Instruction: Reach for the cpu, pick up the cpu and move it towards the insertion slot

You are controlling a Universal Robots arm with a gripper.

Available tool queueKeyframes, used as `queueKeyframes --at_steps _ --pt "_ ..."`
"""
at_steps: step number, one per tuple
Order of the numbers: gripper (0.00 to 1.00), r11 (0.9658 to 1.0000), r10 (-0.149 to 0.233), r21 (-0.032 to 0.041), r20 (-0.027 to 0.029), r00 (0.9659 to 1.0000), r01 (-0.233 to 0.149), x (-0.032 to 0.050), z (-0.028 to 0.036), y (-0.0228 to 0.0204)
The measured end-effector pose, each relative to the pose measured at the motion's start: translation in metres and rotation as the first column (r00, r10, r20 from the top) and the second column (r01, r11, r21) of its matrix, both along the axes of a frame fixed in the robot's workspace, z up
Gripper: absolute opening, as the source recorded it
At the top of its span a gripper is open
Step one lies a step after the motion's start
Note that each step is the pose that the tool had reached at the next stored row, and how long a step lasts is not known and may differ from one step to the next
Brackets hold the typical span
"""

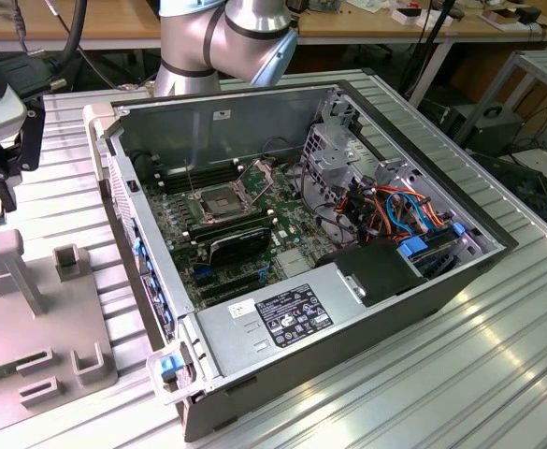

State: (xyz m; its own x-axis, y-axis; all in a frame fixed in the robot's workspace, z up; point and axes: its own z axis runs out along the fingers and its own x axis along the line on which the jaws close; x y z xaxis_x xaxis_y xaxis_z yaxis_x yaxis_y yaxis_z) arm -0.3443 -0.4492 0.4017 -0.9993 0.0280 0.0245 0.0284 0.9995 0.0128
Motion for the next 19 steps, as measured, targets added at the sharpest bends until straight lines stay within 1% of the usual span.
queueKeyframes --at_steps 11,19 --pt "0.55 1.0 0.0 -0.0001 0.0 1.0 0.0 0.0045 0.0 0.0" --pt "0.55 1.0 0.0 -0.0001 -0.0001 1.0 0.0 0.0098 0.0001 0.0"
